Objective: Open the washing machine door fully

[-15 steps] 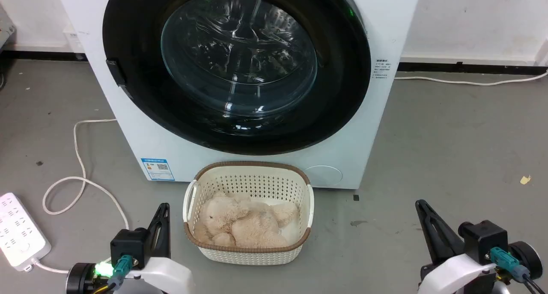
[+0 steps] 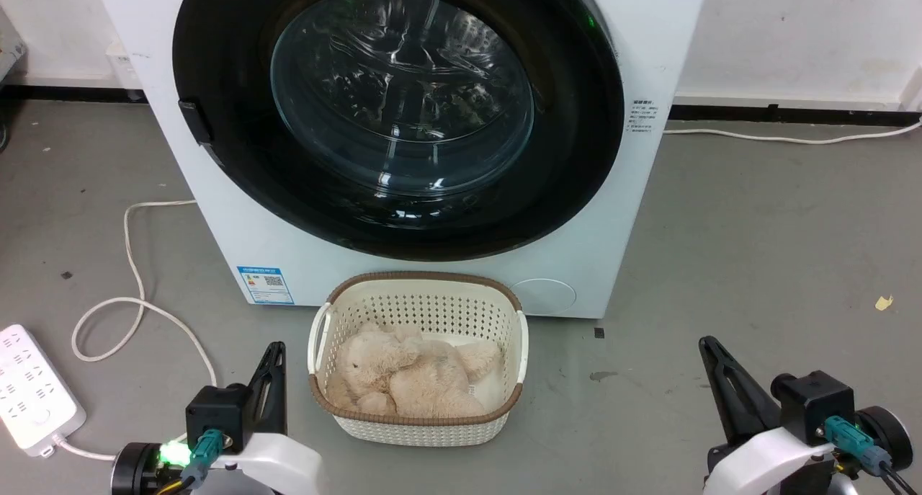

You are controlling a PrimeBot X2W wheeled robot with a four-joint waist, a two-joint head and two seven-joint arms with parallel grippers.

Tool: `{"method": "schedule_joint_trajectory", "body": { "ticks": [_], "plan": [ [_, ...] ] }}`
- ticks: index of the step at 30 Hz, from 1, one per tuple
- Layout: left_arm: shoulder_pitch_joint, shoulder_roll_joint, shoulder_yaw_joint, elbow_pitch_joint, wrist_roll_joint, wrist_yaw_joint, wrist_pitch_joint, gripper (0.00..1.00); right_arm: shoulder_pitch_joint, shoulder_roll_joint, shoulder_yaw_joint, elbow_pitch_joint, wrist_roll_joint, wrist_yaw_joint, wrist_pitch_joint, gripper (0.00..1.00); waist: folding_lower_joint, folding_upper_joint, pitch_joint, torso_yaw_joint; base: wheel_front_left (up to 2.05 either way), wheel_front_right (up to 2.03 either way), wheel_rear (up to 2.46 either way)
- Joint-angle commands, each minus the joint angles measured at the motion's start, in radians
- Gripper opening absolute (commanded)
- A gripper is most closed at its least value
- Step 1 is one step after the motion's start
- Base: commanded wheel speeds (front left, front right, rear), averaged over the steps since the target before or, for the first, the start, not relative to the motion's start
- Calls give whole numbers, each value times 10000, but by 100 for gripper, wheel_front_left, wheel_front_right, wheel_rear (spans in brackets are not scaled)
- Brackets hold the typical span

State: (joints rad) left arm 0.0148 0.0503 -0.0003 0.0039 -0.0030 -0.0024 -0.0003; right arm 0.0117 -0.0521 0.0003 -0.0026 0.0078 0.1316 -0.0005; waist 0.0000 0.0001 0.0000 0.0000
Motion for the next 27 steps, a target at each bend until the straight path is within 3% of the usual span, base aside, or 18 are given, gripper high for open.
{"method": "schedule_joint_trajectory", "body": {
  "ticks": [1, 19, 20, 27],
  "plan": [
    [-148, -1, 3, -39, 30, 24, 3, 0, -117, 19, -3, 26, -78, -9, 5, 0, 0, -1, 0, 0, 0, 0, 0],
    [-148, -1, 3, -39, 30, 24, 3, 0, -117, 19, -3, 26, -78, -9, 5, 0, 0, -1, 0, 0, 0, 0, 0],
    [0, -2, 11, 9, -15, -4, 0, 100, 1, 6, -27, 54, 17, 0, -30, 100, 0, -1, 0, 0, 0, 0, 0],
    [16, -2, -32, 30, -13, 24, -87, 100, 18, 2, -36, 72, 73, 2, -87, 100, 0, -1, 6, -2, 0, 0, 0]
  ]
}}
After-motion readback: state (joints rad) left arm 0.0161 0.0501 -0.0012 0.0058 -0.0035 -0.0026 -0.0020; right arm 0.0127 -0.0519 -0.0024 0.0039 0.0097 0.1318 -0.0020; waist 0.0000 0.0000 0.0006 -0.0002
